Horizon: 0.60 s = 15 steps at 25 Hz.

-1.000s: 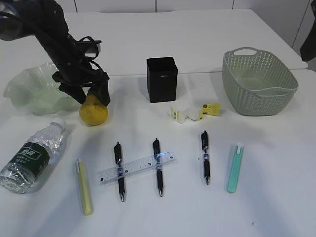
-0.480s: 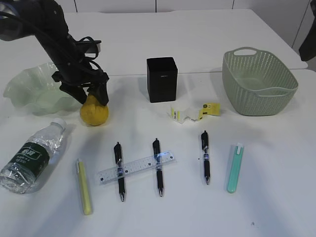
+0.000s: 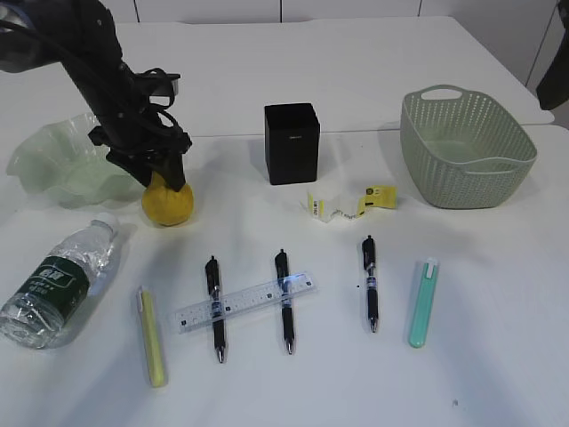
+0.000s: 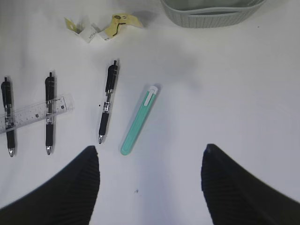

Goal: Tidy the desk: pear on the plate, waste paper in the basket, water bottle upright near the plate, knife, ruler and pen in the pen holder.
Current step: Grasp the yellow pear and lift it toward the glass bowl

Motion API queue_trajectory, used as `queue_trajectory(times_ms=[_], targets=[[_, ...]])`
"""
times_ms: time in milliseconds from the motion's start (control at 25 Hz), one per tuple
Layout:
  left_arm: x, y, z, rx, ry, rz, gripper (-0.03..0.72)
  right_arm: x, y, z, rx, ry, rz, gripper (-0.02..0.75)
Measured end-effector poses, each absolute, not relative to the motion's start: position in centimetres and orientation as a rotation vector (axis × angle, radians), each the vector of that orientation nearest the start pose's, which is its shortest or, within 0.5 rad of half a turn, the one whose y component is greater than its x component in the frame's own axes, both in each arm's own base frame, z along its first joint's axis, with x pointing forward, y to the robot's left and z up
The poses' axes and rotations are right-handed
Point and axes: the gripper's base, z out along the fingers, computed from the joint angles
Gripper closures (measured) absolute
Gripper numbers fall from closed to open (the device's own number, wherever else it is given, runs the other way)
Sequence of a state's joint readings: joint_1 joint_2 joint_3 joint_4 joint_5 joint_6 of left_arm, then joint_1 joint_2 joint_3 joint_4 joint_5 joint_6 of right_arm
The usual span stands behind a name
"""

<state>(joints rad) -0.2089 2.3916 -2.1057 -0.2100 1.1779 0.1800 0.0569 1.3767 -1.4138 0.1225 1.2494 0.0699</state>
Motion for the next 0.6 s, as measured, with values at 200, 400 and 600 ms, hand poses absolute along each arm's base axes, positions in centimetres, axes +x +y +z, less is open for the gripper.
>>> queue_trajectory(times_ms=[200, 400, 600], targets=[[48.66, -11.98, 17.36, 0.488, 2.899, -0.28, 0.344, 26.75, 2.6, 37.9, 0.034, 2.697, 0.21, 0.206], [48.66, -11.98, 17.38, 0.489, 2.9, -0.279, 0.387, 26.75, 2.59, 37.9, 0.034, 2.697, 0.209, 0.206], [48.6, -11.96, 17.4, 0.492, 2.906, -0.278, 0.422, 26.75, 2.59, 37.9, 0.034, 2.697, 0.209, 0.206]])
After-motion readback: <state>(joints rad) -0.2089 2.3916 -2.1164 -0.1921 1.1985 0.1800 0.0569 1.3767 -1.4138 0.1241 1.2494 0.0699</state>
